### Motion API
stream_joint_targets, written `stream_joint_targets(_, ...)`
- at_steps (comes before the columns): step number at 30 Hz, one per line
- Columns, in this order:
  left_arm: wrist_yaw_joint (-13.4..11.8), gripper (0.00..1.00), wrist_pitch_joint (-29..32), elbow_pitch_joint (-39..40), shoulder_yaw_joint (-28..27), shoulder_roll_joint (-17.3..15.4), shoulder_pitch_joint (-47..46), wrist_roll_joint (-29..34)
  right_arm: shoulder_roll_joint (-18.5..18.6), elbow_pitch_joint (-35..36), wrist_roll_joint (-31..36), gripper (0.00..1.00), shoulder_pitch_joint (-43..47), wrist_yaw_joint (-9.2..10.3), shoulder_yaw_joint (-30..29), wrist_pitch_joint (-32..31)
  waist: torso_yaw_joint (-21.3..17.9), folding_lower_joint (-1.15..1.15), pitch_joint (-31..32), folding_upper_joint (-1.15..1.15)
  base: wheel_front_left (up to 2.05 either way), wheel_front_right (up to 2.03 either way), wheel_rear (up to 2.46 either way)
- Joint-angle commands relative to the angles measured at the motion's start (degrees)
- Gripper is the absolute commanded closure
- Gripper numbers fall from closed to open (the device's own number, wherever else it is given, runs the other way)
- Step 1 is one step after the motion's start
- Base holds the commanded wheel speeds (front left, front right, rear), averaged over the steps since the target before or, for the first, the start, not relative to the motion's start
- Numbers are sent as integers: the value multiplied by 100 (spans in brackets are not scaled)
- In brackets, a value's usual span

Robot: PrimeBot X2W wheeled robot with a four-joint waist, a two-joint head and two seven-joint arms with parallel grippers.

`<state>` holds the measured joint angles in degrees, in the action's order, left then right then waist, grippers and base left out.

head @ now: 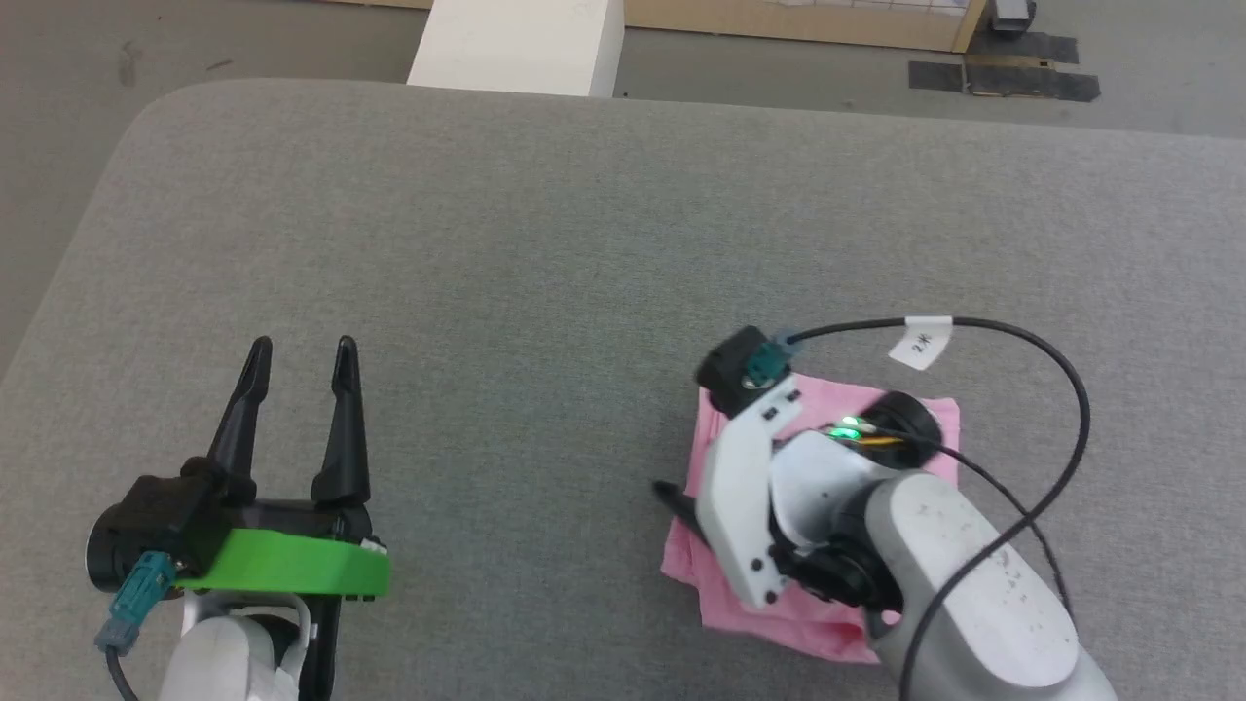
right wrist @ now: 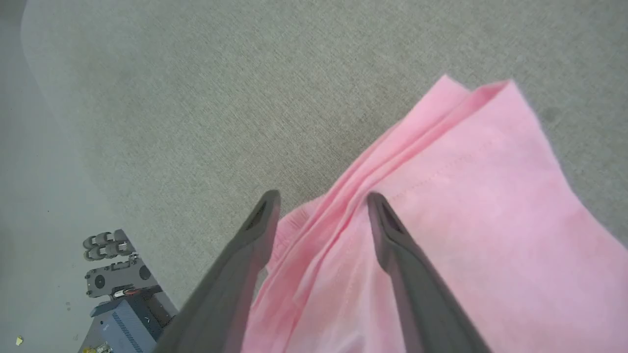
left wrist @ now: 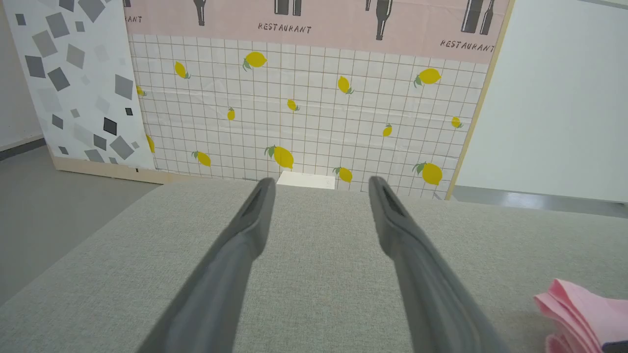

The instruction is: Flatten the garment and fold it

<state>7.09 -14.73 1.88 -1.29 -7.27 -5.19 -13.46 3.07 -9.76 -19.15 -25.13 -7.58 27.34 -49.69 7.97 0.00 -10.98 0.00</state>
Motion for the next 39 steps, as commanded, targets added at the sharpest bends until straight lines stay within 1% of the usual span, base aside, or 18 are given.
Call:
stream_joint_targets(1, 39, 0, -27, -15, -21, -32, -5, -40, -15, 85, -126, 0, -133, 9, 113, 90, -54, 0, 17, 0, 0, 0, 0)
stream_joint_targets(4, 39, 0, -27, -14, -30, -47, 2, -29, -17, 302, -294, 0, -271, 9, 299, 263, -162, 0, 54, 0, 0, 0, 0)
stream_joint_targets(7, 39, 0, -27, -4, -35, -61, -12, -17, -18, 483, -273, 0, -282, 9, 181, 397, -250, 0, 92, 0, 0, 0, 0)
stream_joint_targets(9, 39, 0, -27, 9, -48, -70, -13, 5, -17, 625, -145, 0, -194, 9, -69, 442, -318, 0, 117, 0, 0, 0, 0)
stream_joint_targets(11, 39, 0, -27, 20, -57, -87, -7, 36, 58, 762, 104, 0, -24, 9, -446, 423, -383, 0, 139, 0, 0, 0, 0)
stream_joint_targets(16, 39, 0, -27, 46, -78, -117, 20, 120, 291, 1103, 724, 0, 668, 9, -1485, 141, -507, 0, 167, 0, 0, 0, 0)
stream_joint_targets(18, 39, 0, -27, 42, -78, -134, 21, 140, 347, 1189, 885, 0, 950, 9, -1735, 47, -543, 0, 158, 0, 0, 0, 0)
stream_joint_targets(20, 39, 0, -27, 30, -68, -153, 22, 162, 358, 1200, 957, 0, 1210, 9, -1863, -31, -574, 0, 141, 0, 0, 0, 0)
stream_joint_targets(23, 39, 0, -27, 17, -59, -161, 3, 178, 353, 1112, 1051, 0, 1473, 9, -1949, -63, -592, 0, 110, 0, 0, 0, 0)
stream_joint_targets(27, 39, 0, -27, 7, -42, -161, -18, 226, 237, 863, 1068, 0, 1607, 9, -1955, 6, -592, 0, 67, 0, 0, 0, 0)
stream_joint_targets(30, 39, 0, -27, 18, -43, -122, -11, 313, 149, 431, 1054, 0, 1579, 9, -1840, 224, -571, 0, 38, 0, 0, 0, 0)
stream_joint_targets(35, 39, 0, -27, 3, -78, -111, -6, 383, 112, -68, 1045, 0, 1394, 9, -1723, 466, -570, 0, 17, 0, 0, 0, 0)
stream_joint_targets(36, 39, 0, -27, -2, -82, -110, -8, 396, 107, -176, 1013, 12, 1354, 9, -1712, 486, -571, 0, 16, 0, 0, 0, 0)
stream_joint_targets(37, 39, 0, -27, -3, -87, -108, -9, 401, 107, -253, 999, 60, 1320, 9, -1697, 506, -574, 0, 17, 0, 0, 0, 0)
stream_joint_targets(38, 39, 0, -27, -3, -96, -108, -7, 405, 114, -333, 980, 86, 1275, 9, -1675, 537, -581, 0, 16, 0, 0, 0, 0)
stream_joint_targets(39, 39, 0, -27, -3, -106, -113, -6, 406, 125, -385, 953, 100, 1236, 9, -1663, 568, -590, 0, 14, 0, 0, 0, 0)
